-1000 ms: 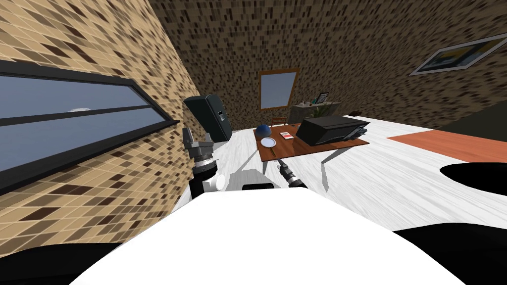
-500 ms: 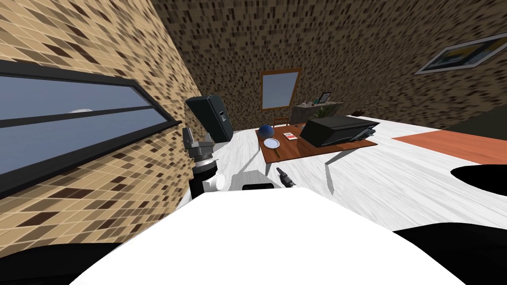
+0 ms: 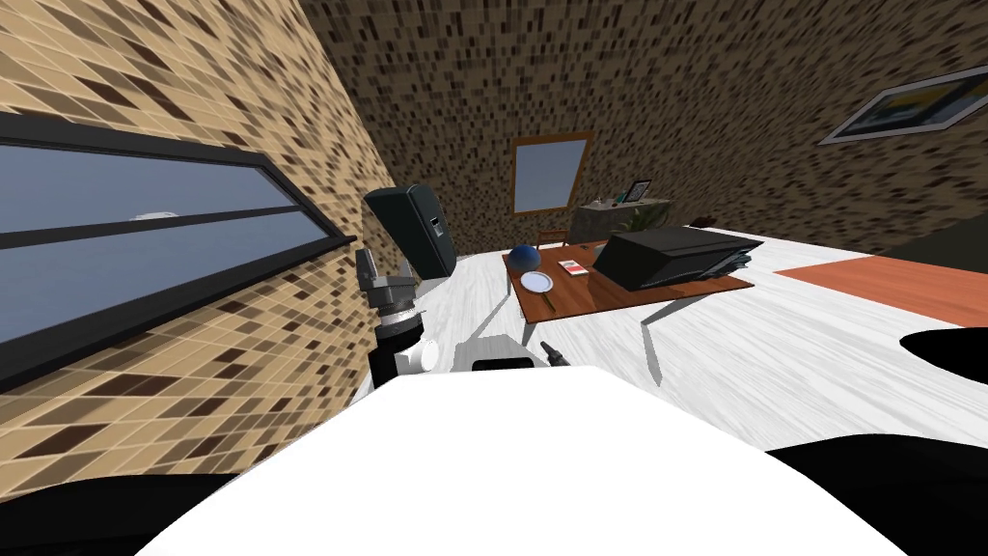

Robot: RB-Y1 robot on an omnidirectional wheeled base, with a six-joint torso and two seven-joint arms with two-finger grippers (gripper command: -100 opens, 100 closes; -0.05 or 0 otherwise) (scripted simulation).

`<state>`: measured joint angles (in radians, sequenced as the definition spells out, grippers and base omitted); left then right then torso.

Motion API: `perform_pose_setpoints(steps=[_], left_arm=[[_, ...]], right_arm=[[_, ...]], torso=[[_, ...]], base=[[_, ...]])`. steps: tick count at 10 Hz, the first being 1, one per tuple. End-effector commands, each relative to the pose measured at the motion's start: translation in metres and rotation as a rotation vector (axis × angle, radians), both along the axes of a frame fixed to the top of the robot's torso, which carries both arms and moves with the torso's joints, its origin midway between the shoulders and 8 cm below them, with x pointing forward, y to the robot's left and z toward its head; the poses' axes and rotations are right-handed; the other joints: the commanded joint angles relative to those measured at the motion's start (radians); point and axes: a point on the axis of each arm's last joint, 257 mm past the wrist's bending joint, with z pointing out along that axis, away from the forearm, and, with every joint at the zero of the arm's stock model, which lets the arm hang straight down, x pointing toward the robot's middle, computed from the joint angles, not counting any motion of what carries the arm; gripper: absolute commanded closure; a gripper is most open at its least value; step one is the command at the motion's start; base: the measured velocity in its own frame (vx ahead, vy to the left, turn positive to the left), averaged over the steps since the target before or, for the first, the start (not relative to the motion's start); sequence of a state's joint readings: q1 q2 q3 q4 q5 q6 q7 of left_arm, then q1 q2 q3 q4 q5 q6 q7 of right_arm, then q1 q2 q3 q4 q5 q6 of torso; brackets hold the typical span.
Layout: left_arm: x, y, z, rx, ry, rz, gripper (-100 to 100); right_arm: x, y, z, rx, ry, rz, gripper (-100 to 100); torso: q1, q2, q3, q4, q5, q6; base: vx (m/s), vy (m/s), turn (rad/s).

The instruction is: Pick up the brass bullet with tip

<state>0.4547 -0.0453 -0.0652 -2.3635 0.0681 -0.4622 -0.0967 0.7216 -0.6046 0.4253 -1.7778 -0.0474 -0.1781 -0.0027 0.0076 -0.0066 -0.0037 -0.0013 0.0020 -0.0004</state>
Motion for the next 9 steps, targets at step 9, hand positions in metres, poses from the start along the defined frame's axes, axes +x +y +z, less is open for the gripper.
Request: perform_pose_setpoints(steps=[9], left_arm=[[0.0,0.0,0.0,0.0,0.0,0.0,0]], right_arm=[[-0.184,-0.089,-0.108,-0.303,0.404,0.214,-100]], torso=[[-0.004,-0.002,-0.001,0.0,0.0,0.0]], base=[[0.134,0.113,0.024]])
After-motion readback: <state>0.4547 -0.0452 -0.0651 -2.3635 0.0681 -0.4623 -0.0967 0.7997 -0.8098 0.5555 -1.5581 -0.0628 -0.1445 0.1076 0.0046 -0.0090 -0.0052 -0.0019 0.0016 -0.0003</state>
